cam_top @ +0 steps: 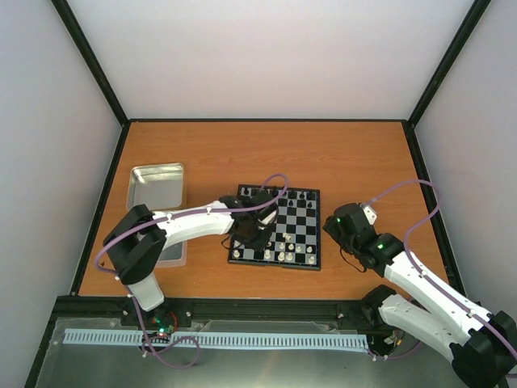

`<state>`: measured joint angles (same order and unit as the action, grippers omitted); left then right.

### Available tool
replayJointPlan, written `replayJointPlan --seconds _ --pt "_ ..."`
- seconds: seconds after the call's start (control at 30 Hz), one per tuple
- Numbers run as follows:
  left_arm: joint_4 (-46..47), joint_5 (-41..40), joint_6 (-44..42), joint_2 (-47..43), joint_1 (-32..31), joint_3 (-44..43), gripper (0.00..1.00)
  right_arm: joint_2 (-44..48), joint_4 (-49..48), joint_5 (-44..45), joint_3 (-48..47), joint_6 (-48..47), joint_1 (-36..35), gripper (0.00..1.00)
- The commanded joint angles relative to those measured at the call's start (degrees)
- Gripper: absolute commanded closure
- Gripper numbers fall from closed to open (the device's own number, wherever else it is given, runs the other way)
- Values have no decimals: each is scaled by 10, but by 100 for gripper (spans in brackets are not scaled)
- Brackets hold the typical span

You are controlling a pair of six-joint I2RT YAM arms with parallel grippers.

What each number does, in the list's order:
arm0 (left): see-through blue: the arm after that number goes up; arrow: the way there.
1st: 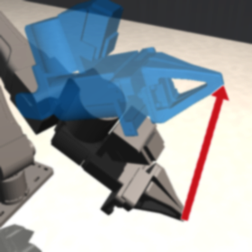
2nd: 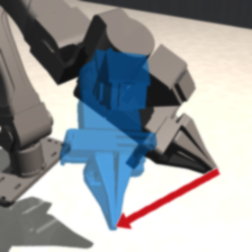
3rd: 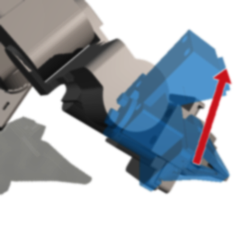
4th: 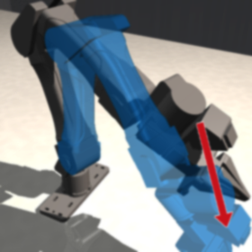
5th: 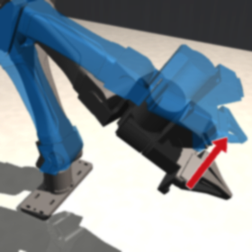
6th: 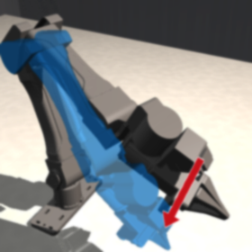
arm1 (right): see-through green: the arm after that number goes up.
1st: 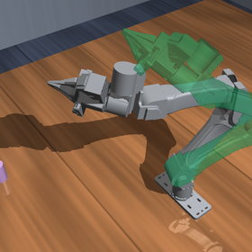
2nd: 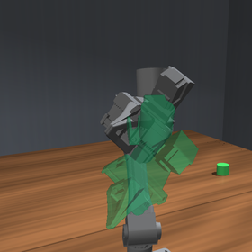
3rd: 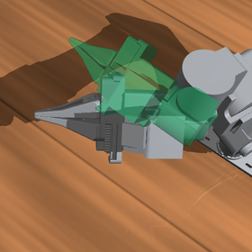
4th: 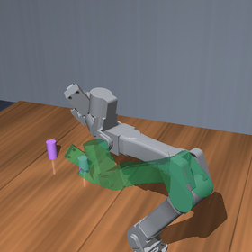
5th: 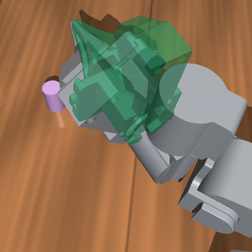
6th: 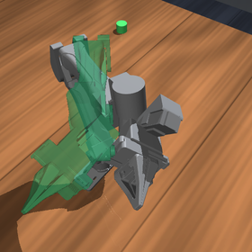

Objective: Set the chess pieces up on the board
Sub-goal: Place the chess piece on the chessboard, then pick up the chess piece from the chessboard.

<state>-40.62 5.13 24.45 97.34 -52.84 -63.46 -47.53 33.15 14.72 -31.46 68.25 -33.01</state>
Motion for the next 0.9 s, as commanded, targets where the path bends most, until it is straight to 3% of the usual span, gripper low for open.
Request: replayJointPlan --seconds 0.0,0.27,0.43,0.7,0.87 --pt "15 -1 3 9 -4 -3 93 1 -8 8 -4 2 5 39" --pt "18 -17 4 26 -4 -7 91 3 -5 9 -3 3 5 39" --pt "11 -19 2 14 -4 -7 79 4 -13 2 -1 -10 5 39" --pt "5 -23 -4 -49 4 -40 71 -10 -89 -81 4 -93 5 39" --pt "25 -59 15 -96 46 -22 68 -62 -143 -156 -12 -175 5 39"
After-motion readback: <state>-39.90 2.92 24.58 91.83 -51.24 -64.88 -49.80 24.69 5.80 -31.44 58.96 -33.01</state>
